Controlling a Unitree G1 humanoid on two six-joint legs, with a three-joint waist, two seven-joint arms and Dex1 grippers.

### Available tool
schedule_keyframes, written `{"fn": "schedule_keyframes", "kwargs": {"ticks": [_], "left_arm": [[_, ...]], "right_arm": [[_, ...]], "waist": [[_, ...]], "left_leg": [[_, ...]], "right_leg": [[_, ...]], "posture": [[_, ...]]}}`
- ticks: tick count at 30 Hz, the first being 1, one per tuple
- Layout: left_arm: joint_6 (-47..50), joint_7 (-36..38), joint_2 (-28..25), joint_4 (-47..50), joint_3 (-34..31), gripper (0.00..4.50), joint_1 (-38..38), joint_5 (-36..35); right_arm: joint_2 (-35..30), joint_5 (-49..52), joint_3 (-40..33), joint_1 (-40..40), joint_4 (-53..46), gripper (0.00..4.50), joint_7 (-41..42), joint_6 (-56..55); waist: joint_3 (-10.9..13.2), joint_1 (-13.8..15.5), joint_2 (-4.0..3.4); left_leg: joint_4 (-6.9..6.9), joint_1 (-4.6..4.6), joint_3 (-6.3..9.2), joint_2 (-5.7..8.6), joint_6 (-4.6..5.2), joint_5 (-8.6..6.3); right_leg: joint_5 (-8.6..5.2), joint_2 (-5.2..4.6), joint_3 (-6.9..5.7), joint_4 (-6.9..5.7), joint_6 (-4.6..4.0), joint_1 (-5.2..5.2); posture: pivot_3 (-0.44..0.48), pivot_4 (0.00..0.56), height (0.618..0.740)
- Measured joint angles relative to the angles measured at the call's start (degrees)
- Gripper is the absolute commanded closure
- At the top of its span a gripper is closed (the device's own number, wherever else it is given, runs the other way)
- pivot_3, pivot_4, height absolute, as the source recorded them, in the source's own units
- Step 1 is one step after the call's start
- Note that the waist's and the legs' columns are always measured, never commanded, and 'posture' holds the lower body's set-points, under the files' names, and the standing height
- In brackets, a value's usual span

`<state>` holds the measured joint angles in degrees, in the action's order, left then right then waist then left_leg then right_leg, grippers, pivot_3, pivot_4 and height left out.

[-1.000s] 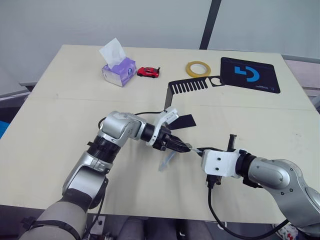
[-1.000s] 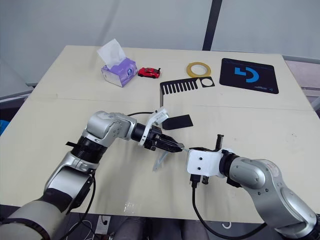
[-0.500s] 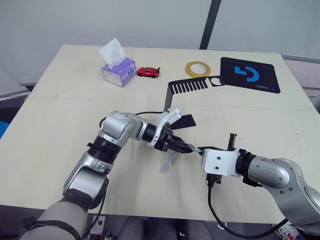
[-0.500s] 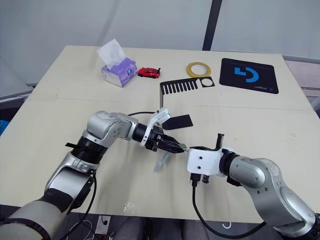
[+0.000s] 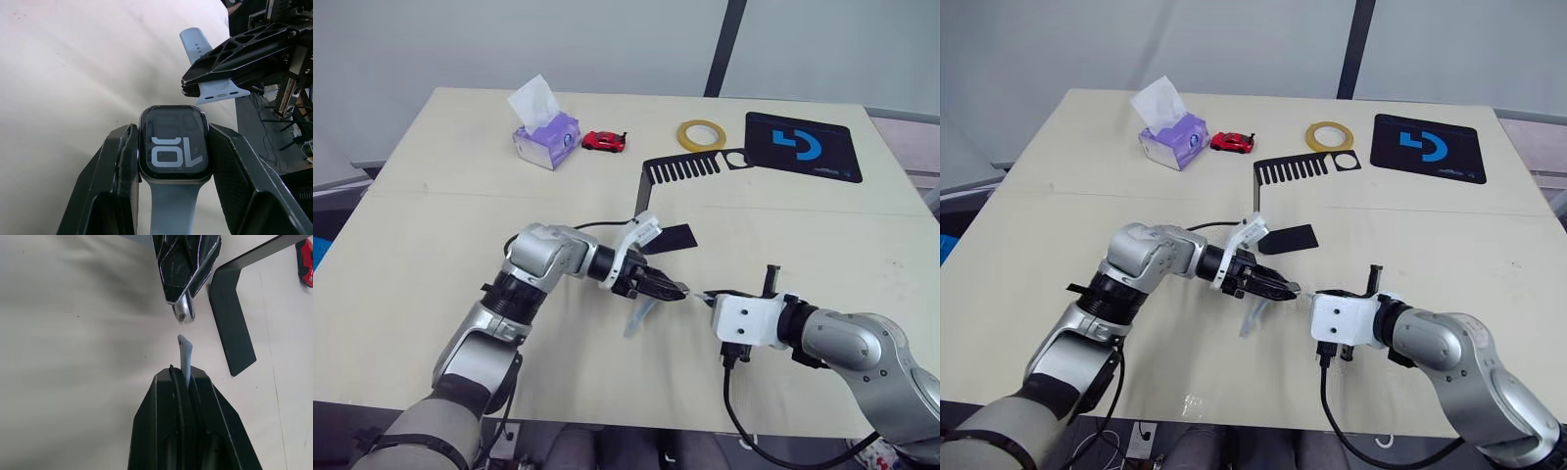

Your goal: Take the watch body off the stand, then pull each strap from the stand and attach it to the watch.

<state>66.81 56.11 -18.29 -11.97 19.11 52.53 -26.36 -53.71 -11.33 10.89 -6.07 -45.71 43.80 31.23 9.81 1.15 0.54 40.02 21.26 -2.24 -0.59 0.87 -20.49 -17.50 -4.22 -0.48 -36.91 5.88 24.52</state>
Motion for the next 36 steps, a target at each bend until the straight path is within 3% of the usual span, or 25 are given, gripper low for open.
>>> {"fn": "schedule_keyframes", "kwargs": {"ticks": [36], "left_arm": [[3.3, -2.0, 2.4, 0.1, -2.8, 2.80, 0.0, -0.9]], "right_arm": [[1.2, -1.0, -0.1, -2.0, -0.1, 4.50, 1.2, 0.0]], "waist": [[0.0, 0.0, 0.00]], "left_leg": [[0.00, 0.00, 0.00, 0.00, 0.00, 0.00]], "right_leg": [[0.00, 0.00, -0.01, -0.01, 0.00, 0.00]], "posture": [[0.000, 0.150, 0.738]]}}
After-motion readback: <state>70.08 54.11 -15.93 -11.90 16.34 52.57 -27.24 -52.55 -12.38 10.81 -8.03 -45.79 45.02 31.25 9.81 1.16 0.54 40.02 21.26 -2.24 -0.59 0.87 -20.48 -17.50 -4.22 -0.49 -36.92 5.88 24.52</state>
